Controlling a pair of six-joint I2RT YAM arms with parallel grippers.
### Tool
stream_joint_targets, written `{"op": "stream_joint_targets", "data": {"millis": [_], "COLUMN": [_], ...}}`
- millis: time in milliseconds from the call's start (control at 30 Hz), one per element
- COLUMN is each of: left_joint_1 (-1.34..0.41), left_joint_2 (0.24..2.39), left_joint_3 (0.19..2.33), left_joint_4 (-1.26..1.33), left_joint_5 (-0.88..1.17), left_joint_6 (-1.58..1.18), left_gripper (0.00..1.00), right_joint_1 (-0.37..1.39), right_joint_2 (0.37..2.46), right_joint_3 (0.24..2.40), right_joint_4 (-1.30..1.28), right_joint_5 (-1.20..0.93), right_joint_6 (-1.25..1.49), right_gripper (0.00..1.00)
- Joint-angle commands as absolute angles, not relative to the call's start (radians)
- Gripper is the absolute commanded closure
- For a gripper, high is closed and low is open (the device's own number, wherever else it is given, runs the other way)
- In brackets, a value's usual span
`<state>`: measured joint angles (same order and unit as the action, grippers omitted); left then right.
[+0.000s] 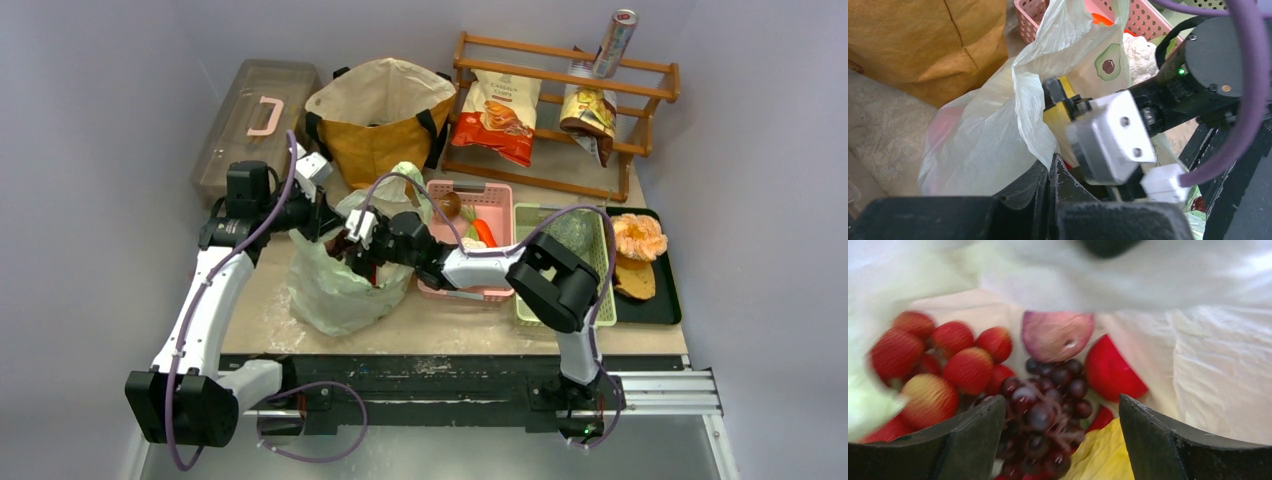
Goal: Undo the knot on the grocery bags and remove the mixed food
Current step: Pick up the fake fruit from the takeout bag.
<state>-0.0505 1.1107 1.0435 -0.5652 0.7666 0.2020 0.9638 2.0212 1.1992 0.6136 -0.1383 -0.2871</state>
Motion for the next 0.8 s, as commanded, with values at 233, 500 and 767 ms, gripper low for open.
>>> {"op": "stream_joint_targets", "data": {"millis": [233,500,767], "left_joint_1": [-0.058,-0.059,-0.058], "left_joint_2": [1.088,0.962,0.940], "left_joint_3": [1.061,0.981,0.944], "left_joint_4": [-0.543,-0.557,-0.543], "left_joint_5": [0.761,0.729,0.697], "left_joint_6": [0.201,0.262,0.233], "left_gripper": [1.00,1.00,1.00], "right_joint_1": [0.978,1.014,1.066], "right_joint_2": [1.752,1.839,1.944], "right_joint_3": [1.017,1.034,1.039], "right_joint_4": [0.541,0.375,0.362], "right_joint_5": [-0.296,-0.318,-0.175], "right_joint_6": [-0.318,-0.421,-0.605], "right_gripper": [0.18,0.17,0.13]}}
